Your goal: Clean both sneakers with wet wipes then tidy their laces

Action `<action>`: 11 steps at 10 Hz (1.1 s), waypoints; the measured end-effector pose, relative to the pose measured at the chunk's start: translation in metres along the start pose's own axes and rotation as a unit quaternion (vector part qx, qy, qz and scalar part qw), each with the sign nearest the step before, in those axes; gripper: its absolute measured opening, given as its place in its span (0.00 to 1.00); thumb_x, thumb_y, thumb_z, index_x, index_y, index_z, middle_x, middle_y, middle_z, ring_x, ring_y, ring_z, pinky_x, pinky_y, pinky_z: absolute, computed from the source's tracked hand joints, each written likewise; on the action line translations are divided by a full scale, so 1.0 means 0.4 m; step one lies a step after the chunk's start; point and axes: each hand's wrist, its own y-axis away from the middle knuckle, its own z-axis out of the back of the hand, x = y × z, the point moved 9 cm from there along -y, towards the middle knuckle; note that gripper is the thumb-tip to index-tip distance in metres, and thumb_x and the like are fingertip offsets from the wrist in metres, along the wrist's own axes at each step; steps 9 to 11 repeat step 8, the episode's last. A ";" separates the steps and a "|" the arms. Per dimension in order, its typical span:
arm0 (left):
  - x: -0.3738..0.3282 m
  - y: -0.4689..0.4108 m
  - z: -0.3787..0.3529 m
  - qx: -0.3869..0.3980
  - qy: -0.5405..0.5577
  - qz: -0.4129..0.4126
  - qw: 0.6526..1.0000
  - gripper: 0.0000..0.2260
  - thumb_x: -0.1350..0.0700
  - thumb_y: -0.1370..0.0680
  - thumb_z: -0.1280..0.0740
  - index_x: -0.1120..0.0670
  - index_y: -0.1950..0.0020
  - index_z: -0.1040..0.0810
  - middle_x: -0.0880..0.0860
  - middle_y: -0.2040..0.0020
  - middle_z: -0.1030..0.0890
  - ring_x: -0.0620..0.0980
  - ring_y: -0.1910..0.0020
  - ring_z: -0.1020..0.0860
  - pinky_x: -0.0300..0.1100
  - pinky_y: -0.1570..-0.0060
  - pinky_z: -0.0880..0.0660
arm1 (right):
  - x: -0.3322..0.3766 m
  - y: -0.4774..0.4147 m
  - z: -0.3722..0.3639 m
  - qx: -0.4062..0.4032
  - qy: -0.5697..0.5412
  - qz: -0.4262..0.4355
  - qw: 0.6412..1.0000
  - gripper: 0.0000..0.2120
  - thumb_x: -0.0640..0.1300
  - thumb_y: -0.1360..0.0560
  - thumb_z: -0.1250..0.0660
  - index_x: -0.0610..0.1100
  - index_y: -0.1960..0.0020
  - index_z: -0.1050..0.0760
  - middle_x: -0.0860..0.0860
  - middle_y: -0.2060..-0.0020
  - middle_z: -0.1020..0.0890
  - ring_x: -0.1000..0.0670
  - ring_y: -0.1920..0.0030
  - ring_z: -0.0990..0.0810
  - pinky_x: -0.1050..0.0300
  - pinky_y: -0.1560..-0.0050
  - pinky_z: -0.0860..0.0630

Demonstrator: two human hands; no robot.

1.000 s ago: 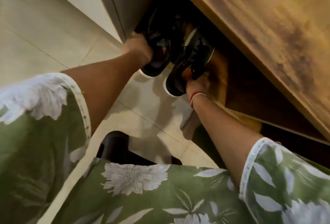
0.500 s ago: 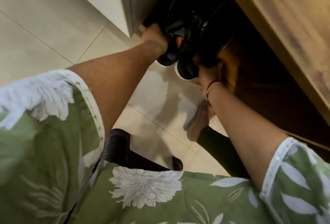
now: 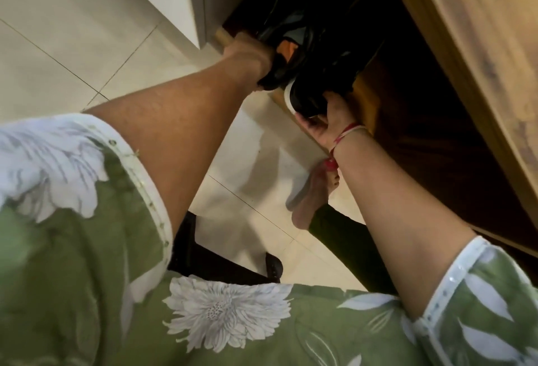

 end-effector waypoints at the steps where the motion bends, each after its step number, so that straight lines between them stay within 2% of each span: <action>1: 0.002 0.004 0.008 -0.036 0.018 -0.012 0.999 0.23 0.45 0.25 0.33 0.54 0.33 0.30 0.55 0.44 0.21 0.56 0.51 0.19 0.48 0.54 0.19 | -0.004 0.005 0.001 0.012 0.014 -0.010 1.000 0.21 0.46 0.23 0.38 0.46 0.31 0.34 0.44 0.42 0.30 0.47 0.54 0.27 0.49 0.50 0.21; 2: -0.007 0.009 0.003 -0.057 0.022 -0.055 0.997 0.24 0.46 0.26 0.32 0.51 0.32 0.30 0.52 0.44 0.21 0.54 0.49 0.20 0.46 0.50 0.20 | 0.000 -0.010 -0.003 -0.014 -0.036 -0.003 0.999 0.22 0.42 0.22 0.39 0.45 0.29 0.37 0.43 0.34 0.32 0.42 0.39 0.29 0.51 0.55 0.21; 3: -0.017 0.005 -0.002 -0.053 0.004 -0.073 0.996 0.23 0.47 0.24 0.34 0.52 0.30 0.31 0.52 0.44 0.21 0.55 0.51 0.19 0.46 0.50 0.20 | 0.009 -0.017 -0.007 -0.035 -0.026 0.000 0.999 0.22 0.44 0.21 0.40 0.47 0.28 0.38 0.45 0.32 0.33 0.42 0.34 0.33 0.51 0.64 0.21; 4: -0.015 0.010 0.018 -0.082 -0.022 -0.067 0.994 0.25 0.43 0.22 0.38 0.56 0.30 0.33 0.56 0.37 0.25 0.57 0.43 0.23 0.46 0.43 0.25 | 0.022 0.013 -0.001 -0.075 0.053 0.015 0.996 0.23 0.51 0.21 0.41 0.47 0.28 0.38 0.45 0.31 0.33 0.42 0.33 0.32 0.50 0.47 0.26; 5: -0.024 0.059 0.059 -0.170 -0.065 -0.109 0.977 0.25 0.44 0.20 0.42 0.59 0.29 0.36 0.60 0.32 0.32 0.60 0.33 0.33 0.49 0.36 0.35 | 0.099 0.091 0.058 -0.270 0.262 0.163 0.912 0.31 0.53 0.24 0.36 0.46 0.26 0.43 0.42 0.29 0.39 0.40 0.31 0.37 0.48 0.33 0.36; 6: -0.037 0.106 0.049 -0.167 -0.137 -0.175 0.961 0.23 0.49 0.21 0.40 0.59 0.29 0.37 0.61 0.31 0.35 0.61 0.33 0.36 0.52 0.35 0.36 | 0.125 0.154 -0.005 -0.231 0.365 0.277 0.858 0.31 0.51 0.25 0.35 0.49 0.26 0.44 0.42 0.31 0.39 0.40 0.32 0.37 0.48 0.34 0.37; 7: -0.068 0.143 0.039 -0.125 -0.209 -0.222 0.944 0.25 0.51 0.23 0.37 0.58 0.29 0.38 0.62 0.32 0.36 0.63 0.33 0.35 0.53 0.37 0.35 | 0.133 0.194 -0.034 -0.195 0.381 0.307 0.850 0.32 0.50 0.25 0.35 0.49 0.26 0.44 0.43 0.31 0.38 0.41 0.32 0.38 0.50 0.34 0.38; 8: -0.095 0.211 0.021 -0.084 -0.261 -0.230 0.934 0.27 0.50 0.23 0.36 0.59 0.28 0.40 0.62 0.30 0.38 0.63 0.31 0.39 0.52 0.35 0.37 | 0.144 0.249 -0.043 -0.162 0.431 0.327 0.825 0.32 0.50 0.24 0.36 0.49 0.25 0.46 0.43 0.29 0.40 0.43 0.30 0.41 0.53 0.32 0.42; 11: -0.095 0.211 0.021 -0.084 -0.261 -0.230 0.934 0.27 0.50 0.23 0.36 0.59 0.28 0.40 0.62 0.30 0.38 0.63 0.31 0.39 0.52 0.35 0.37 | 0.144 0.249 -0.043 -0.162 0.431 0.327 0.825 0.32 0.50 0.24 0.36 0.49 0.25 0.46 0.43 0.29 0.40 0.43 0.30 0.41 0.53 0.32 0.42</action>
